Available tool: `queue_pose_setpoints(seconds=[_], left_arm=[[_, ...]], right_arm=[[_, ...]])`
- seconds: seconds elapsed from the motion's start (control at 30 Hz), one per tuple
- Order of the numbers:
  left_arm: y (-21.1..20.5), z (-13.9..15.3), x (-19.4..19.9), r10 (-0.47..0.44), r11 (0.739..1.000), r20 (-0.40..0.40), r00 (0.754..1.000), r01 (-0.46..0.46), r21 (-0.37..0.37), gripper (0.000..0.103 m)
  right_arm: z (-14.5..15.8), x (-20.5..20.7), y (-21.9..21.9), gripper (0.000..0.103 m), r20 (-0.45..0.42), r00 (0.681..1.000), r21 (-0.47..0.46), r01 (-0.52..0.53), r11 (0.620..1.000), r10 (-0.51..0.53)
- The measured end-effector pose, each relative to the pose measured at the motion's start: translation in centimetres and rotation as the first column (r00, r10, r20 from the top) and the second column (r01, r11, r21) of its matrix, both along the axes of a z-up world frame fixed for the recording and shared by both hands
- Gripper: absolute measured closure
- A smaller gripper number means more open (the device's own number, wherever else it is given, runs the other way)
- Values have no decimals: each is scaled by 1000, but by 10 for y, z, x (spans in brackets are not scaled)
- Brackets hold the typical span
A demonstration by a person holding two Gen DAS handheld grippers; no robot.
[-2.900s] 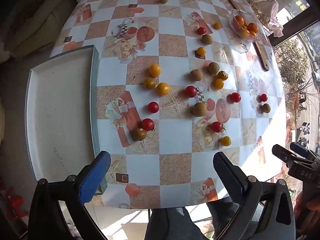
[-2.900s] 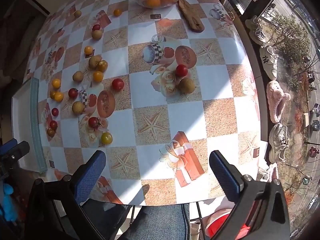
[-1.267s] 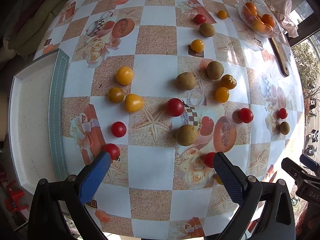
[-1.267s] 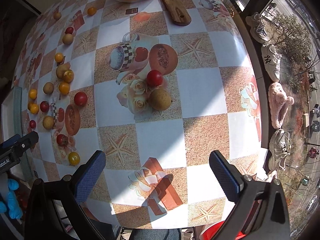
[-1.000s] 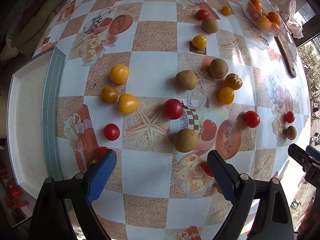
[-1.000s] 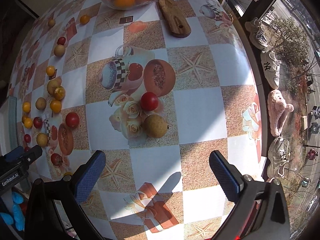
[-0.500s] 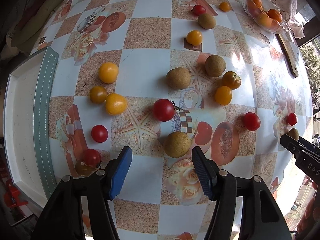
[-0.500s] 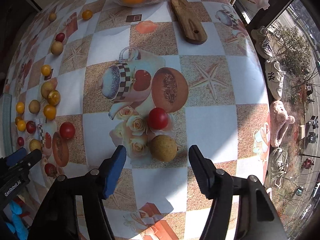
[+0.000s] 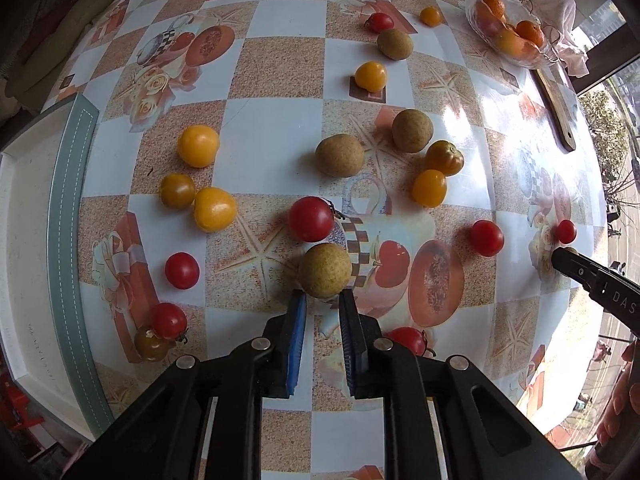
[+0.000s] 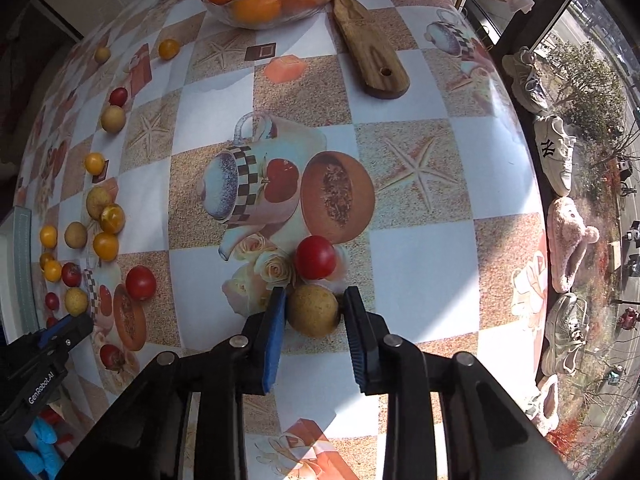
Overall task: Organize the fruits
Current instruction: 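Close the left gripper on a brown fruit while the right gripper grasps another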
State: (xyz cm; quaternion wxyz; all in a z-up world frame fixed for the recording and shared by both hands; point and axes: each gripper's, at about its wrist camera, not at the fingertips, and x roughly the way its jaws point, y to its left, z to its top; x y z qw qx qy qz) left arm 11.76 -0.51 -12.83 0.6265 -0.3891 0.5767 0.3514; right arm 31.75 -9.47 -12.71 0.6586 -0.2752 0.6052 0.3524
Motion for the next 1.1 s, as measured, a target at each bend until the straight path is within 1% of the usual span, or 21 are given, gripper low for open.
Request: queue_pose_setpoints(seconds=[0.03,0.2,0.33,0.43,0.53,0.57,0.6,0.63,0.67,0.7,0.83,0.87,0.9,0.93,1.0,1.03,1.07,1.1], left_arm=[[1,3,-7,0,1000,7,1000,0,-3,84],[0,10,-14,-8,1000,33,999,8,1,84],[2,14,-26,1,1000,46,999,0,-14,84],[5,12,-28,-18,1000,40,999,18,10,84],[5,18,-25,-25,999,60,998,24,22,83],[6,21,-22,-29,999,66,997,27,27,75],[5,23,-25,-32,999,73,997,31,22,45],[4,27,-26,-32,999,76,997,29,38,27],[3,30,-25,-31,997,76,997,26,75,15],[3,31,-21,-40,994,81,996,31,103,15],[10,20,-6,-58,994,51,997,53,96,15],[12,20,-2,-57,993,48,997,51,108,16],[14,16,1,-56,993,42,998,52,105,26],[16,13,5,-58,994,36,998,54,98,31],[18,4,9,-57,996,19,998,56,70,52],[18,1,11,-59,996,11,998,58,65,58],[19,-3,13,-61,997,9,998,60,56,75],[19,-4,13,-60,997,12,998,59,57,75]], right_arm=[[1,-1,-1,71,-10,1000,5,0,1000,0],[8,-12,-3,71,-36,999,24,-22,999,23],[14,-24,0,71,-53,998,44,-38,998,40],[16,-36,5,71,-50,997,54,-55,997,58],[16,-41,6,71,-60,996,52,-61,997,64],[16,-41,6,71,-62,996,51,-60,997,63],[16,-42,5,71,-63,996,50,-59,997,62],[17,-43,5,71,-66,996,51,-59,997,62],[17,-43,4,71,-68,996,50,-60,997,63],[17,-44,4,71,-69,995,49,-63,997,66],[19,-46,2,71,-69,995,52,-69,996,73],[19,-46,2,71,-73,995,51,-68,996,71],[20,-46,1,71,-76,995,52,-65,997,69],[20,-46,1,71,-78,995,53,-63,997,67],[22,-46,-2,71,-84,994,55,-61,997,65],[23,-45,-3,71,-86,994,57,-60,997,64],[24,-46,-3,71,-88,994,57,-59,997,64],[24,-46,-3,71,-88,994,57,-59,997,64]])
